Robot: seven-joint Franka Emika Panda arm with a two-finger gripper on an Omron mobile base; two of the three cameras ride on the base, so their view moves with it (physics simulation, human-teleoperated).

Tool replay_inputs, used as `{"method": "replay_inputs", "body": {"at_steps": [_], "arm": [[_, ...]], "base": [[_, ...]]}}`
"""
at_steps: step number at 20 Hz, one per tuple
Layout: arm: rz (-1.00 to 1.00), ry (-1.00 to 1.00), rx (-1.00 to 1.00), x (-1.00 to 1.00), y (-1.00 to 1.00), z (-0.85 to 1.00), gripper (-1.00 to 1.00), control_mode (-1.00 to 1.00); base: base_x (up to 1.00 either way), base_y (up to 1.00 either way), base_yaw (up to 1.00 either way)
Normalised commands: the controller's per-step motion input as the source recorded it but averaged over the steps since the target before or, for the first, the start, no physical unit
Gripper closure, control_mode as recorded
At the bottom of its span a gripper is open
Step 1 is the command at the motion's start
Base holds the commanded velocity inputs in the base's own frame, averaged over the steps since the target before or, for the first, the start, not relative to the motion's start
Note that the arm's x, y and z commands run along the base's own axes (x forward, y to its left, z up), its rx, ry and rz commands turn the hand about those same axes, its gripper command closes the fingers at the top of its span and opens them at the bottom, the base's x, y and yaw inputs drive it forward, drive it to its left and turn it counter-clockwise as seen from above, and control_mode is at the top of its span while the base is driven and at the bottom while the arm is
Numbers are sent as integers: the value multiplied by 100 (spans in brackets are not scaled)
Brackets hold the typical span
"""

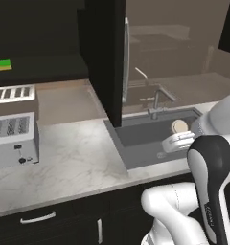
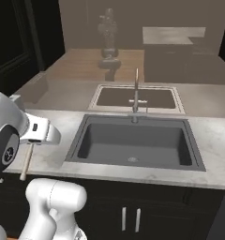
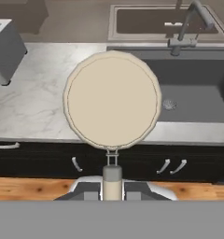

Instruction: Pick up the dish brush and sponge from the sink, and place them back in the cabinet, and close the cabinet doors.

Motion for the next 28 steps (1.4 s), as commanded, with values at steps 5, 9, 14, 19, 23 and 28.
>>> {"method": "replay_inputs", "body": {"at_steps": [5, 9, 14, 19, 23, 28], "arm": [[0, 0, 0, 0, 0, 0, 100, 100], [0, 0, 0, 0, 0, 0, 100, 100], [0, 0, 0, 0, 0, 0, 100, 100], [0, 0, 0, 0, 0, 0, 100, 100], [0, 0, 0, 0, 0, 0, 100, 100], [0, 0, 0, 0, 0, 0, 100, 100]], "base": [[-48, 6, 0], [-66, 0, 0], [-44, 15, 1], [-14, 56, 9], [0, 65, 11], [-4, 74, 7]]}}
